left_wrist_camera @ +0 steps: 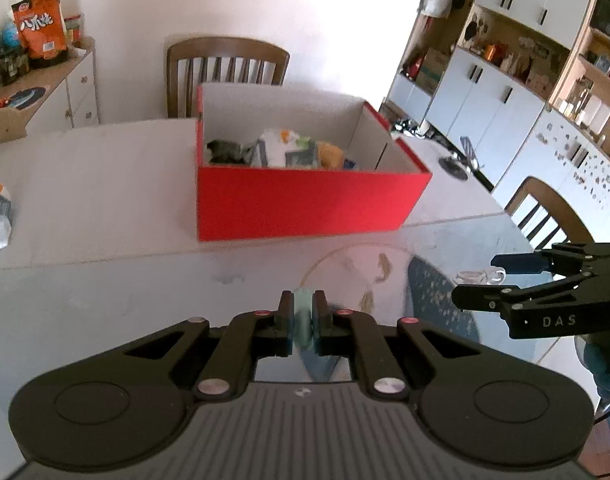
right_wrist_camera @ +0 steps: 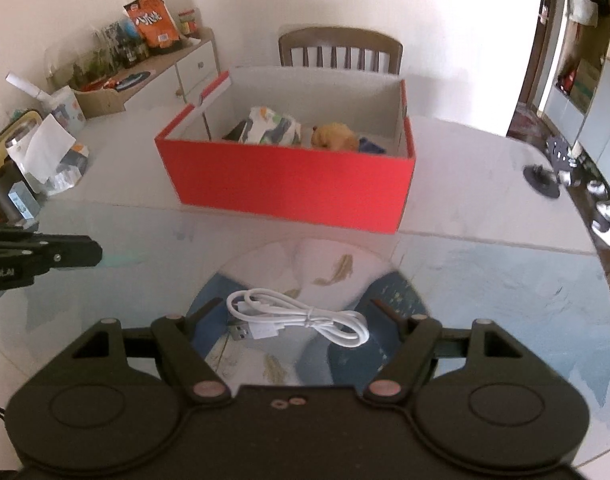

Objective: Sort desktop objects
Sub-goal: 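Lift the green stick and white cable and carry both over the red box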

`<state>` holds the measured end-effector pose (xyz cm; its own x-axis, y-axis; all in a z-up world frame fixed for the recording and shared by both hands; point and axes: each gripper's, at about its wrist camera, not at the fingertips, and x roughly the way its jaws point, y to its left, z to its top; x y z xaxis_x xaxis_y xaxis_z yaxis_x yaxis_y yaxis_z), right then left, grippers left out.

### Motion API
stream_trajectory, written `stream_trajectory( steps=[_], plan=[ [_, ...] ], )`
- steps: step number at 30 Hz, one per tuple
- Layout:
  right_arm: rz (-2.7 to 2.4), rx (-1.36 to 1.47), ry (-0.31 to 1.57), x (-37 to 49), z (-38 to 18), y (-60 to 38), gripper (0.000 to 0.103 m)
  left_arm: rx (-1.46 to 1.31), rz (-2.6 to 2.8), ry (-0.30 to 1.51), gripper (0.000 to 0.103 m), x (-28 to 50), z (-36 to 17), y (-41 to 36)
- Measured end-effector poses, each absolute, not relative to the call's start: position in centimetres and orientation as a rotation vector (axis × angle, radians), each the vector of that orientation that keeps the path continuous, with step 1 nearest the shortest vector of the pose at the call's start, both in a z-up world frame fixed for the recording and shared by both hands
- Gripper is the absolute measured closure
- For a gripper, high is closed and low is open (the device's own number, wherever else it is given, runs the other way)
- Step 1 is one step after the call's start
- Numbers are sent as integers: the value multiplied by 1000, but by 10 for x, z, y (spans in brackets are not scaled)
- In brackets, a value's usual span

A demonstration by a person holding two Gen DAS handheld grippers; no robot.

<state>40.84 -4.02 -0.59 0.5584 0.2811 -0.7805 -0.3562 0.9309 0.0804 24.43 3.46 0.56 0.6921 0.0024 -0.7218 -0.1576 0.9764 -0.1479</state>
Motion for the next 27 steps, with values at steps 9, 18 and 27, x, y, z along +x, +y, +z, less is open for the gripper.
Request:
stream_trajectory(
  steps=[9,18,27],
  plan=[
    [402,-113,854,433,20,-55,27,-193,88,750,96,271,29,30],
    [444,-140,816,462,42,-53,27,-160,92,687,96,303,55,29],
    [466,-177,774,493,57,-47,27,-117,114,646,96,336,71,34]
  ],
)
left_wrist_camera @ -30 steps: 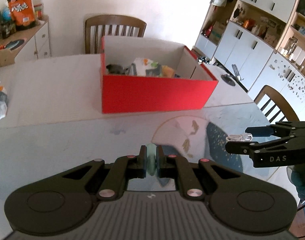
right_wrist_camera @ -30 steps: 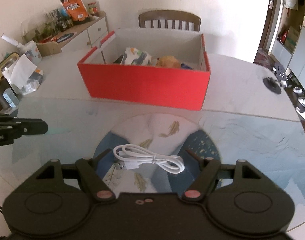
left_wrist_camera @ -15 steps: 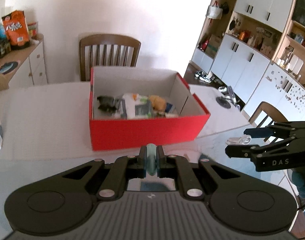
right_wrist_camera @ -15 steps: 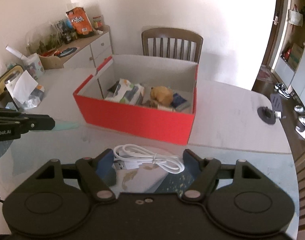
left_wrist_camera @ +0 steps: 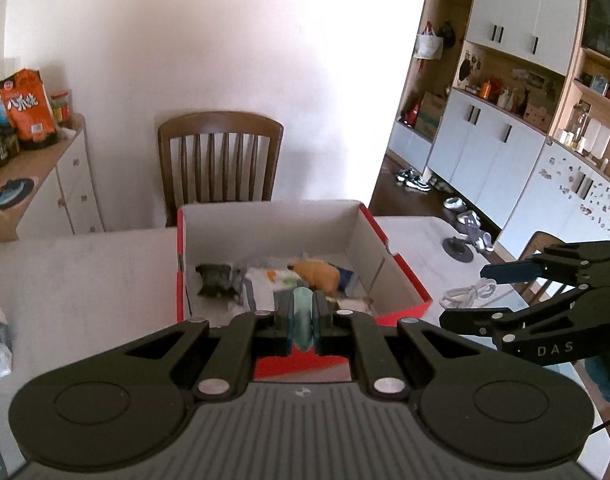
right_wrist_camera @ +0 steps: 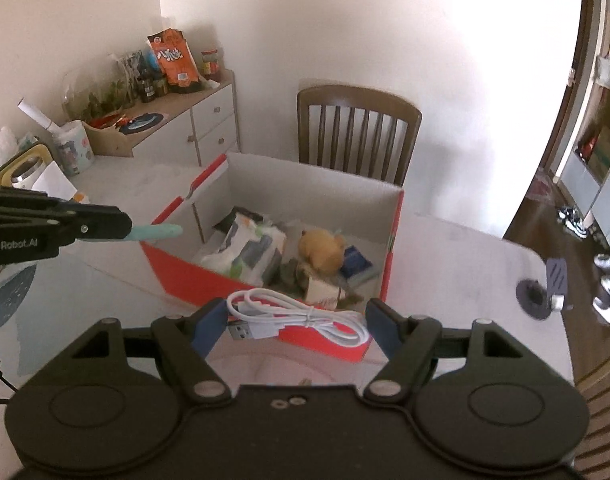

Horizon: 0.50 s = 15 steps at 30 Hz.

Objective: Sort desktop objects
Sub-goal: 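Lift the green stick and white cable and carry both over the red box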

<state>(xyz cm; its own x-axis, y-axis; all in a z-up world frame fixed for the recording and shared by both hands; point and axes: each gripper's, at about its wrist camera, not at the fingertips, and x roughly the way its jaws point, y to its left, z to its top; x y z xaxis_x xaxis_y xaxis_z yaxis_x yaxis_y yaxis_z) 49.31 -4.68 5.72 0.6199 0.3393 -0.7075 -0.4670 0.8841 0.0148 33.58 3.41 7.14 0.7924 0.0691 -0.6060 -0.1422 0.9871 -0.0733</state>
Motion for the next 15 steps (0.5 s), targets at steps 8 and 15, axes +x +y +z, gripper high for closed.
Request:
stream_trajectory(
  steps=[8,15],
  plan=[
    [466,-184,767,526,58,-43,27,-100,162,637,96,370,75,53],
    [471,-191,793,555,47,-35,27,-89,189,660,96,401,67,72]
  ],
)
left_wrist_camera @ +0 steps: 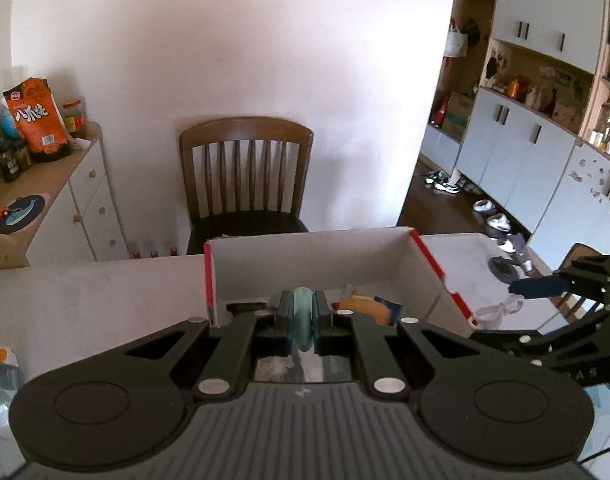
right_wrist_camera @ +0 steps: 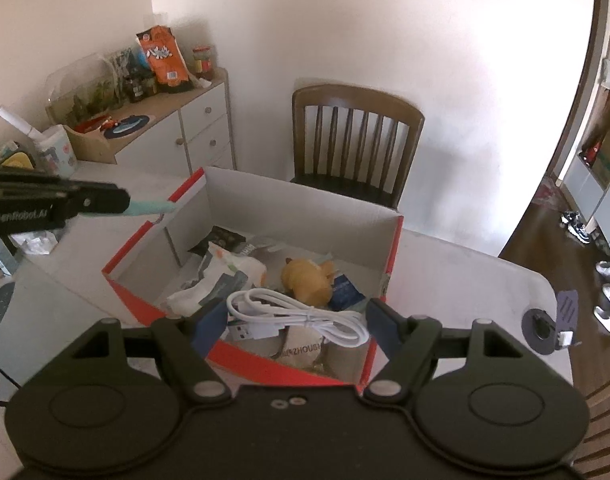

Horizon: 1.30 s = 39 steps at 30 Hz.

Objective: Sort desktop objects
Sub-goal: 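Lift the green stick and white cable and carry both over the red box, then lower the cable and green stick into the box and open both tools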

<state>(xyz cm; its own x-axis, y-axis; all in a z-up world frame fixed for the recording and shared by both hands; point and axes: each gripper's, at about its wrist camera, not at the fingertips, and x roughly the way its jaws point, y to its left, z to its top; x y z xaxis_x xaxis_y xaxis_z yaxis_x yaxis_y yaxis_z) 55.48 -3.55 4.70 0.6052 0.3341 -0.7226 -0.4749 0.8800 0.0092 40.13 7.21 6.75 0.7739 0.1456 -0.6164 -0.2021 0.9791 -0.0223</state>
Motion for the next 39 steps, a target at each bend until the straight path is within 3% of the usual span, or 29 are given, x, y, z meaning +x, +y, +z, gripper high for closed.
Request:
stream_trajectory(
  steps=[22,39],
  plan=[
    [505,-325,866,617,0,-14,27,-25,194,784,96,497,23,100],
    [535,-376,919,626,-31,-1,27,-2,208,887,95,524,-23,109]
  ],
)
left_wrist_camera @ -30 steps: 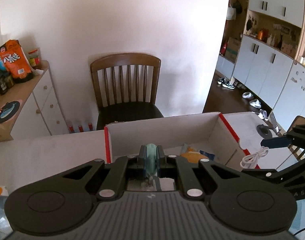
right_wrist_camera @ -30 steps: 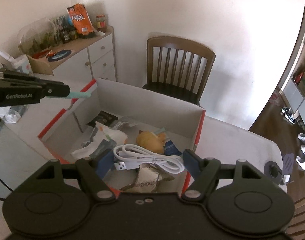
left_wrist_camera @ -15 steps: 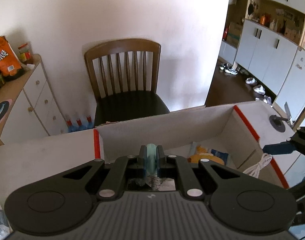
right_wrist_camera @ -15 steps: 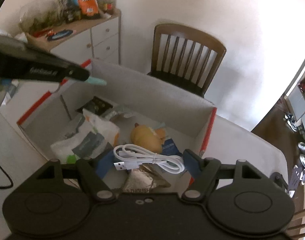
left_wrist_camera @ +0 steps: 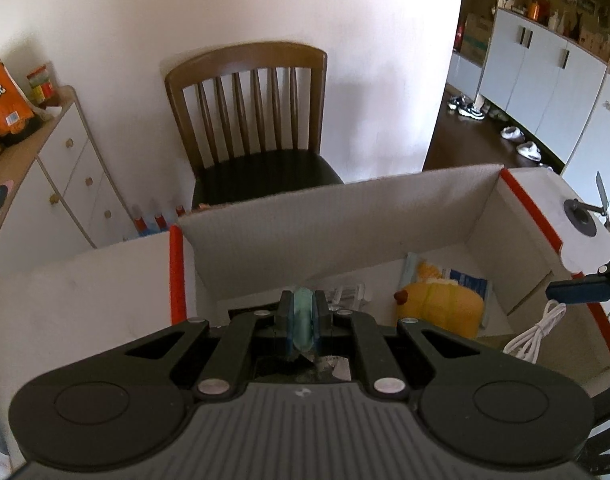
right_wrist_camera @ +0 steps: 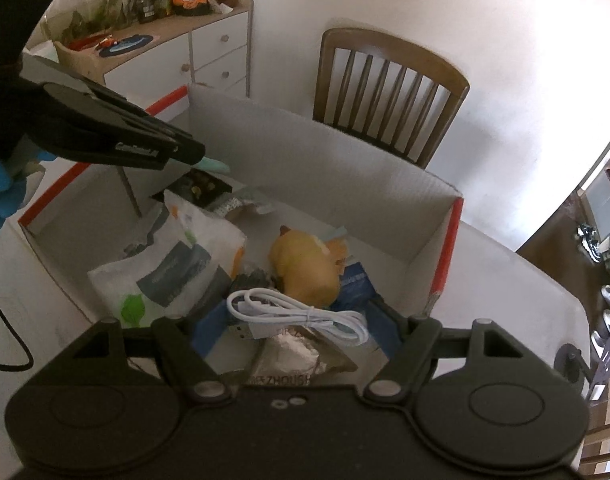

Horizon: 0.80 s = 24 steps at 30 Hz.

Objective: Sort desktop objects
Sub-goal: 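Lower the cable and green stick into the box and open both tools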

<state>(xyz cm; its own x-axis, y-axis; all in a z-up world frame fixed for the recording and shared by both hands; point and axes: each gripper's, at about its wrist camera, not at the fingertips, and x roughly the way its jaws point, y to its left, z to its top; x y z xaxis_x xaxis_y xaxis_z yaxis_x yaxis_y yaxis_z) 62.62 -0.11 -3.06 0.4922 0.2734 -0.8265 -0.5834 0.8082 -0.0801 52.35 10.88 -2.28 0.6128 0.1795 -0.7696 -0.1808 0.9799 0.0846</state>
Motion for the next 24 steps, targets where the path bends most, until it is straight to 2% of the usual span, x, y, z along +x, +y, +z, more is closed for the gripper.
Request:
stream_trajectory(
  steps=[24],
  plan=[
    [535,-338,985,632,-53,-2,26,-87,220,996,95,526,-45,119]
  ],
)
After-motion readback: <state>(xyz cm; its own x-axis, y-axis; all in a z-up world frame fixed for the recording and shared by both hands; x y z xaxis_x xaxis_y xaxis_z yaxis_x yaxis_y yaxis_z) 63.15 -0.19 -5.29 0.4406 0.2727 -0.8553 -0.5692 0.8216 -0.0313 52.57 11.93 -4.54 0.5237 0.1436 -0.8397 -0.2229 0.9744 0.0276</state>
